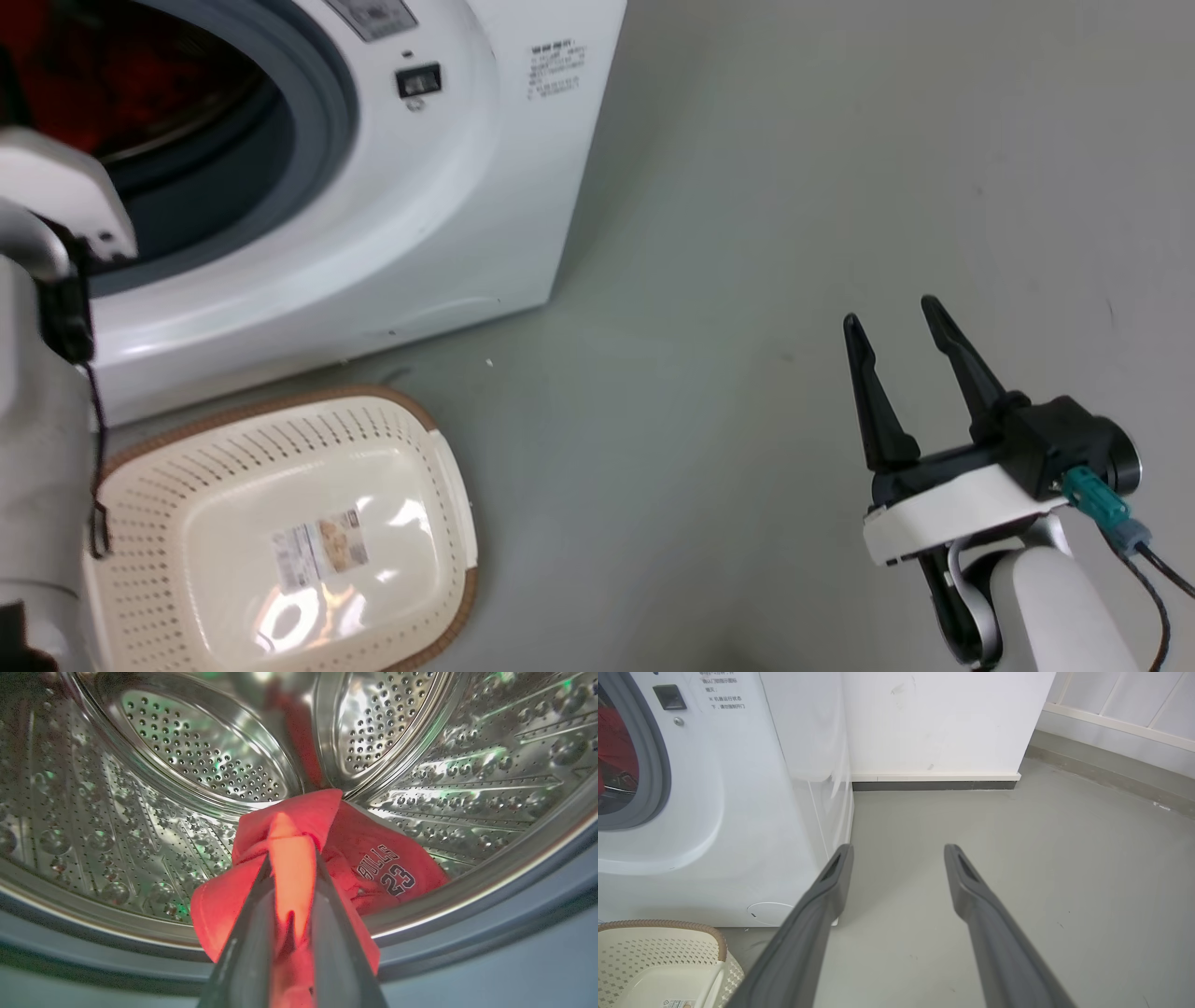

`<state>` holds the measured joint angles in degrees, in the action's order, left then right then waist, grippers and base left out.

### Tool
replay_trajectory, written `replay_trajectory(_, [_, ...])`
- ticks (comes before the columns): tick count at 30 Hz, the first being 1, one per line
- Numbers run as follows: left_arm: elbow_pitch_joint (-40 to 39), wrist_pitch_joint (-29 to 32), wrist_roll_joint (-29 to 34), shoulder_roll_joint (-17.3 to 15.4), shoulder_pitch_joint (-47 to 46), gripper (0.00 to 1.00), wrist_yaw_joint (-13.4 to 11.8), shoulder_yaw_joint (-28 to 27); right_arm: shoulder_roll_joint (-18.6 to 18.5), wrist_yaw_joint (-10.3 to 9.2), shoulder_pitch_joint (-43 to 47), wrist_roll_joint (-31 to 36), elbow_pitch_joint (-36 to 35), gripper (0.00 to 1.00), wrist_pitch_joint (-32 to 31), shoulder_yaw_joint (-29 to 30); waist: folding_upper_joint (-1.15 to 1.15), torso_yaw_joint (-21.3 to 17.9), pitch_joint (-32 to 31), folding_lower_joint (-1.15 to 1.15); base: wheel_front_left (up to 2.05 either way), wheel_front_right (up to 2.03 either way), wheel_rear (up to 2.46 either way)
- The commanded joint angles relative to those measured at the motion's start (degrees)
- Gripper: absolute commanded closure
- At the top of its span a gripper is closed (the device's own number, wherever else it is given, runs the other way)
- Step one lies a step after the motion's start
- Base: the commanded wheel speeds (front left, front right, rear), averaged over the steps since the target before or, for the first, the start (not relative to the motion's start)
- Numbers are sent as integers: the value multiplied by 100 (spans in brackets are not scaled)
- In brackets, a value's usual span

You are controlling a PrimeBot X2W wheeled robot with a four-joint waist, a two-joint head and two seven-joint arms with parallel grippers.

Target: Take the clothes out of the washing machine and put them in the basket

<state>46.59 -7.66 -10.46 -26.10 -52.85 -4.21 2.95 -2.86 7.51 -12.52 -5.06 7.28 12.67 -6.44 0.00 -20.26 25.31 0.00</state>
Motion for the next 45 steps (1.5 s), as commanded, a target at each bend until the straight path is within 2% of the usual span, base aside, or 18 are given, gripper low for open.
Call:
replay_trajectory(1, [42,-244,-62,86,207,100,-16,-37,-3,-4,142,36,-46,0,-62,36,0,207,-469,0,0,0,0])
replay_trajectory(6, [41,-668,-206,330,704,100,-19,-94,-3,-4,469,141,-180,0,-269,157,0,414,-1059,0,0,0,0])
replay_trajectory(11, [-199,-748,-229,467,1076,100,-21,-108,-3,-4,728,184,-320,0,-438,222,0,568,-1441,0,0,0,0])
replay_trajectory(16, [-979,-763,-178,638,1732,100,-62,-144,-3,-4,1075,222,-528,0,-668,304,0,768,-1909,0,0,0,0])
replay_trajectory(26, [-1860,-684,-311,888,2885,100,-1,-93,-2,-4,1568,186,-800,0,-930,417,0,1132,-2639,0,0,0,0])
replay_trajectory(33, [-3089,-229,-286,1018,3840,100,-166,98,-3,-4,1783,107,-1028,0,-1058,469,0,1373,-2772,0,0,0,0])
replay_trajectory(38, [-3887,143,-309,1166,4729,100,-385,197,-2,-4,1855,162,-1128,0,-1110,436,0,1459,-2769,0,0,0,0])
replay_trajectory(41, [-4119,304,-371,1221,5219,100,-485,214,-2,-4,1850,161,-1172,0,-1126,413,0,1507,-2714,0,0,0,0])
replay_trajectory(45, [-4028,458,-344,1213,5641,100,-458,343,-2,-4,1802,166,-1192,0,-1164,328,0,1527,-2609,0,0,0,0])
